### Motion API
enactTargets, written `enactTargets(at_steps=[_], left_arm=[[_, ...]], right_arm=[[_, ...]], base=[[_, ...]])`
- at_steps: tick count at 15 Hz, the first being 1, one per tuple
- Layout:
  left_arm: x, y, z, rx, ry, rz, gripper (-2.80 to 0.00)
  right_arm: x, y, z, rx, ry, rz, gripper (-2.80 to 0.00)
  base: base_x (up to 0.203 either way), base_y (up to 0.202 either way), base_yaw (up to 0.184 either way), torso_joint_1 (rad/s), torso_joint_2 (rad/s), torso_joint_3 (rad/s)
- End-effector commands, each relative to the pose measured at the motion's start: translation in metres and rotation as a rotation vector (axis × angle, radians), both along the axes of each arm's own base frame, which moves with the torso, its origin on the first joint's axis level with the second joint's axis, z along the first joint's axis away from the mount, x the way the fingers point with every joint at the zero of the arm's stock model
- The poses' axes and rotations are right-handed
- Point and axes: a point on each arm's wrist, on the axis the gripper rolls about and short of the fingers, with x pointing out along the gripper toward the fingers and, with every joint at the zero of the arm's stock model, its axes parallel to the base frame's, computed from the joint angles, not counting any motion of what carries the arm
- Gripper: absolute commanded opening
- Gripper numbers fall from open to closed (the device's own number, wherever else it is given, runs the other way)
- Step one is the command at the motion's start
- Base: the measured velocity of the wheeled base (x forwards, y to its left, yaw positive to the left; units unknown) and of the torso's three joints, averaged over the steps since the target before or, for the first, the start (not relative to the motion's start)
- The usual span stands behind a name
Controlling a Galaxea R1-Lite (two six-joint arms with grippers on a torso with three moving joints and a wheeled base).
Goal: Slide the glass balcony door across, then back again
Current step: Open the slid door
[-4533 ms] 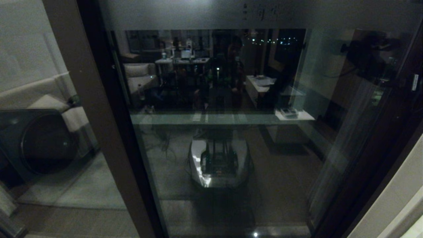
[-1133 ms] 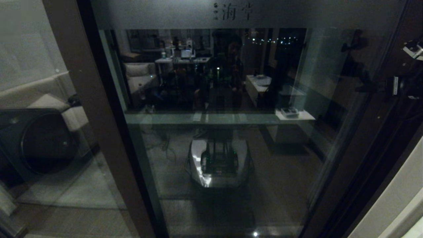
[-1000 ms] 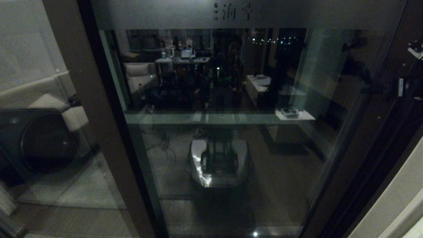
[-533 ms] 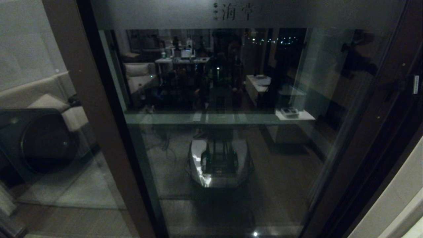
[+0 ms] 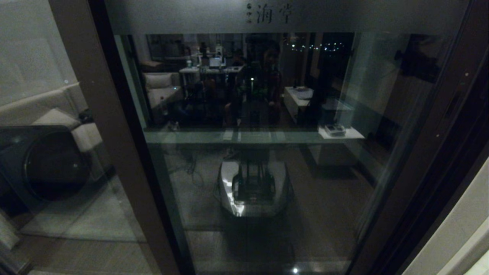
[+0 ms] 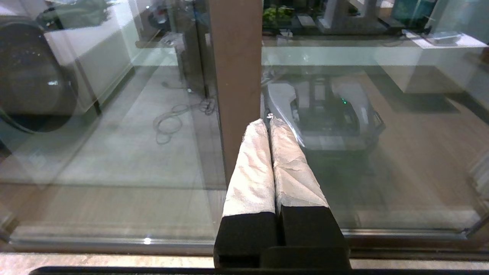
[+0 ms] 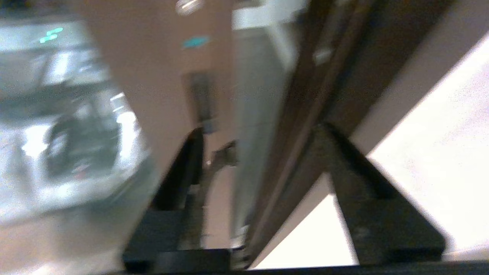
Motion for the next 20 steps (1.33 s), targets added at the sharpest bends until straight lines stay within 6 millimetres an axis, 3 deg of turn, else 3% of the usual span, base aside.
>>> enactTargets(at_steps=[1,4,13,20], left_arm=[[0.000,0.000,0.000,0.000,0.003,0.000,-2.80],[0.000,0.000,0.000,0.000,0.003,0.000,-2.80],[0.000,0.000,0.000,0.000,0.003,0.000,-2.80],[0.000,0.000,0.000,0.000,0.003,0.002,-2.80]], right_arm=[[0.000,-0.001,0.001,-0.010,-0.006,-0.017,-2.80],[0.006,-0.004,-0.003,-0.021,-0.004,-0.053,-2.80],[0.077,-0.011,-0.037,0.007,-0.102,-0.065,-2.80],[0.086,-0.004,-0.041,0.029,-0.112,-0.038,-2.80]], base=[[0.000,0.000,0.000,0.000,0.00,0.000],[0.000,0.000,0.000,0.000,0.00,0.000],[0.000,0.000,0.000,0.000,0.00,0.000],[0.000,0.000,0.000,0.000,0.00,0.000]])
